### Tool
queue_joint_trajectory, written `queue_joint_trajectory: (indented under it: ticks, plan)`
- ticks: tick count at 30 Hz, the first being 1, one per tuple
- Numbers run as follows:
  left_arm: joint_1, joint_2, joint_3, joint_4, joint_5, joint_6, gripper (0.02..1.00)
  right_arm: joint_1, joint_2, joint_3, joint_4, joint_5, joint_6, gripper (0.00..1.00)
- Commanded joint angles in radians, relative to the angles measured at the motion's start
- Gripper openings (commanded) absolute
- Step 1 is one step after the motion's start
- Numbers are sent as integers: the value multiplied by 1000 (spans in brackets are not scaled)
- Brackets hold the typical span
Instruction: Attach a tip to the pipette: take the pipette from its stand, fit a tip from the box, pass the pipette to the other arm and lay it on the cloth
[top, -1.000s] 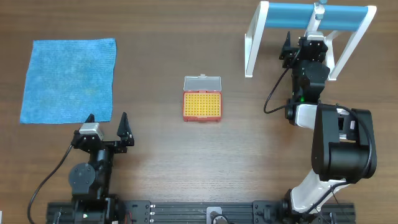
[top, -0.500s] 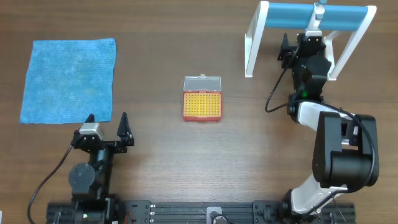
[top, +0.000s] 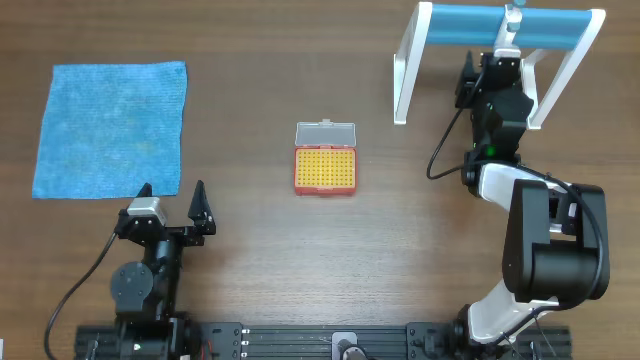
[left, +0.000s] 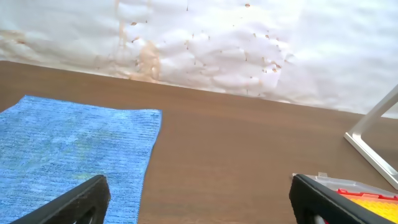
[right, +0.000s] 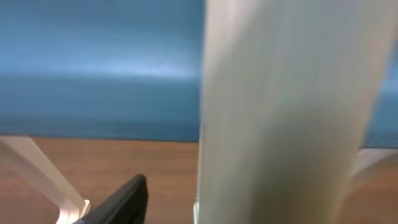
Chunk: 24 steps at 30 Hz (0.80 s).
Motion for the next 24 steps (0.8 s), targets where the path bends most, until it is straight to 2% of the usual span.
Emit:
queue_joint_trajectory:
  ticks: [1, 24]
  plan:
    - [5, -5, -3, -2, 12, 16, 936, -7, -24, 17, 9, 12, 0, 82]
    - [5, -5, -3, -2, 12, 16, 936, 11, -93, 5, 76, 13, 0, 75]
